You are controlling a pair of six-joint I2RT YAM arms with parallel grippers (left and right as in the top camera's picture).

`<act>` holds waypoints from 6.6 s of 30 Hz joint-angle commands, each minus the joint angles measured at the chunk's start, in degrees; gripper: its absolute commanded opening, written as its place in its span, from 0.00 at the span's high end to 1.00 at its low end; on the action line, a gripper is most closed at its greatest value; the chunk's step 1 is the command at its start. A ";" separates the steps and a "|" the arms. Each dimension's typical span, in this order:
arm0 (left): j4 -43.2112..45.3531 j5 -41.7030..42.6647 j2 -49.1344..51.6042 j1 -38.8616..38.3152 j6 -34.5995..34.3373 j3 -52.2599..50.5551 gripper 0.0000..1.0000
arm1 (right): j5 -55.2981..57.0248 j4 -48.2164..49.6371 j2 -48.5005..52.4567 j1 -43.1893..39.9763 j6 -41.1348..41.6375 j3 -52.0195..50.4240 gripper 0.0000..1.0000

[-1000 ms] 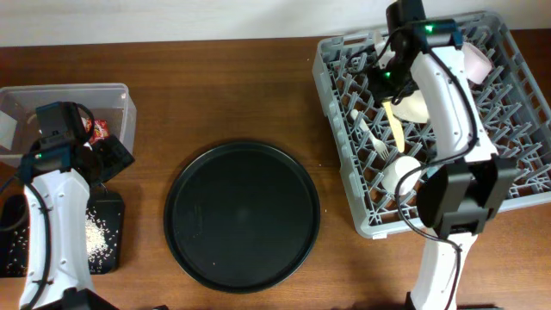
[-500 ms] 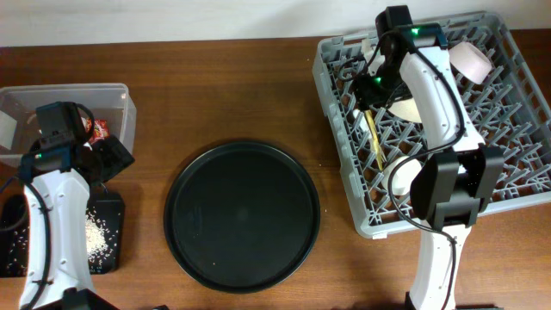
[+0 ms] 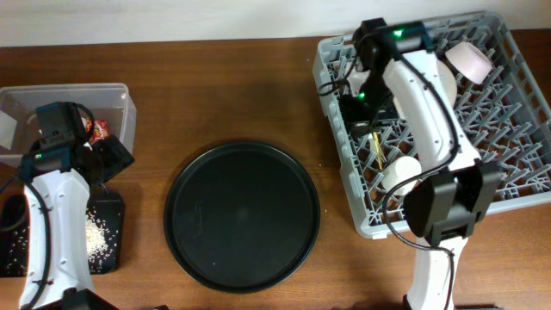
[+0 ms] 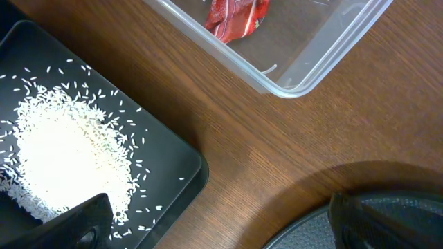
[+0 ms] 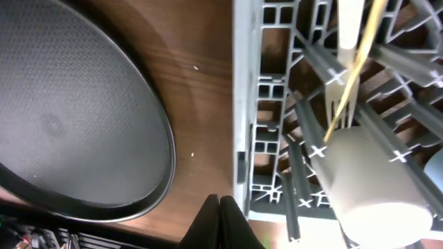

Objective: Sort waste into correct bins and load items into the dishwasher rack

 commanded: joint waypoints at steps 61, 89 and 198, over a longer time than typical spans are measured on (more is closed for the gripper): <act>0.13 0.15 0.04 0.09 -0.74 0.46 0.01 | 4.57 -0.24 -55.74 5.22 10.29 17.99 0.02; 0.13 0.17 0.04 0.09 -0.74 0.46 0.01 | 13.70 31.93 -108.89 -0.70 9.86 -49.83 0.02; 20.74 0.17 -72.11 -18.62 -0.76 -46.29 0.01 | 3.04 93.18 -122.92 -9.53 -5.22 -125.61 0.02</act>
